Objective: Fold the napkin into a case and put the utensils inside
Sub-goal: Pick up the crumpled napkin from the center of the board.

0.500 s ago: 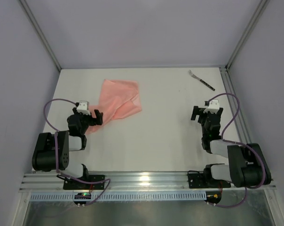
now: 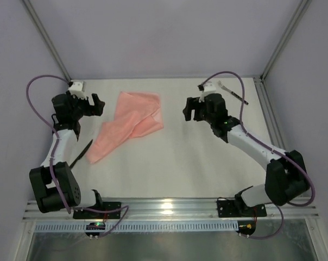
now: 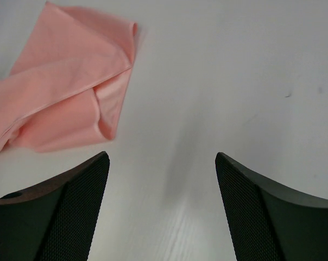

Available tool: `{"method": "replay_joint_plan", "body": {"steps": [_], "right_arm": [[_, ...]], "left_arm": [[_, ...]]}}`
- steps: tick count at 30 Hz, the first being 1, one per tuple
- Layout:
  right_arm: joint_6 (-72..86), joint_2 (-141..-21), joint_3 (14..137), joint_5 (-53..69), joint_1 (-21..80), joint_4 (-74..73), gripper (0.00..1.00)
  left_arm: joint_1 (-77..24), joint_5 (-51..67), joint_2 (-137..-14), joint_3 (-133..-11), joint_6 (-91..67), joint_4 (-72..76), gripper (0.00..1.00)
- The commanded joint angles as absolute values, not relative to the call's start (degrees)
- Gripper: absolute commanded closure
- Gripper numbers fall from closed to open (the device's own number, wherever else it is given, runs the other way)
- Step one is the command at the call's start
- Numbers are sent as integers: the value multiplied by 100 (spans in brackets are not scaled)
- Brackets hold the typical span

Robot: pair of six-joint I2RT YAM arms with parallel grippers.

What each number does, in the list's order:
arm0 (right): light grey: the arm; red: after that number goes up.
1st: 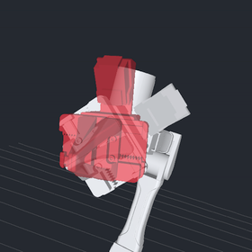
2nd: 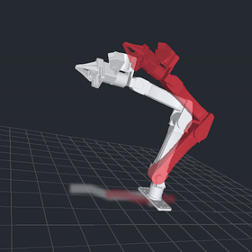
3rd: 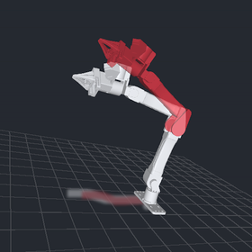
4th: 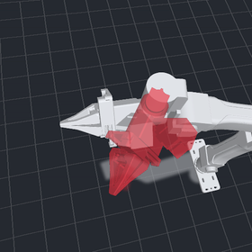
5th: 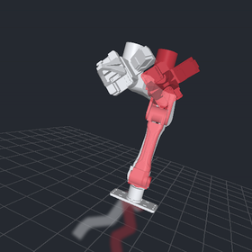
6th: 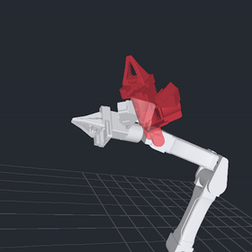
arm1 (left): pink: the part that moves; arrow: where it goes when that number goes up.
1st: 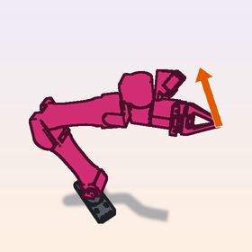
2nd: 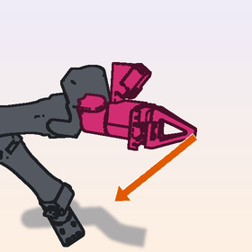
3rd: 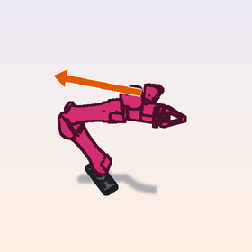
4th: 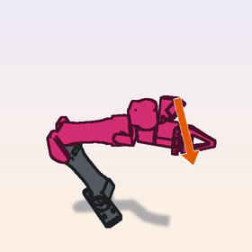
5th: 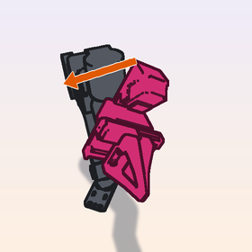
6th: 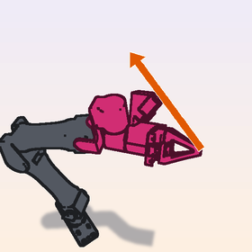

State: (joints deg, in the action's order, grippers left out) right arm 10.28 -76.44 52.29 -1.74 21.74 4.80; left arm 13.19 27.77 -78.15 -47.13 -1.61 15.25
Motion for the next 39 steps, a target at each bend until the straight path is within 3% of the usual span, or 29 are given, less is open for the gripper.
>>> {"method": "replay_joint_plan", "body": {"steps": [1, 8, 18, 21, 22, 26, 27, 34, 39], "right_arm": [[1625, -8670, 6176, -220, 2802, -755, 18], [1924, -10999, 8678, -421, 3708, -2108, 21], [2066, -12558, 9825, -228, 3981, -2785, 23], [2109, -12639, 9774, -141, 4060, -2804, 38], [2162, -12613, 9652, -88, 4061, -2673, 50], [2145, -12419, 9449, 167, 4052, -2408, 78], [2118, -12358, 9413, 176, 4052, -2382, 93], [1802, -10997, 8782, -191, 4043, -2259, 96], [1732, -9943, 7595, -167, 3999, -2031, 96]], "left_arm": [[1318, 3121, -7788, -5422, 869, -1786, 9], [1318, 2383, -7172, -5590, 1977, -3901, 9], [1310, 1959, -6786, -5484, 2118, -4807, 10], [1318, 2091, -6750, -5589, 2022, -4895, 10], [1318, 2153, -6802, -5677, 1961, -4922, 10], [1318, 2294, -6855, -5792, 1872, -5010, 9], [1318, 2320, -6847, -5809, 1863, -5018, 10], [1292, 3040, -6864, -5967, 2328, -5510, 10], [757, 3025, -7005, -6021, 2575, -5669, 13]]}}
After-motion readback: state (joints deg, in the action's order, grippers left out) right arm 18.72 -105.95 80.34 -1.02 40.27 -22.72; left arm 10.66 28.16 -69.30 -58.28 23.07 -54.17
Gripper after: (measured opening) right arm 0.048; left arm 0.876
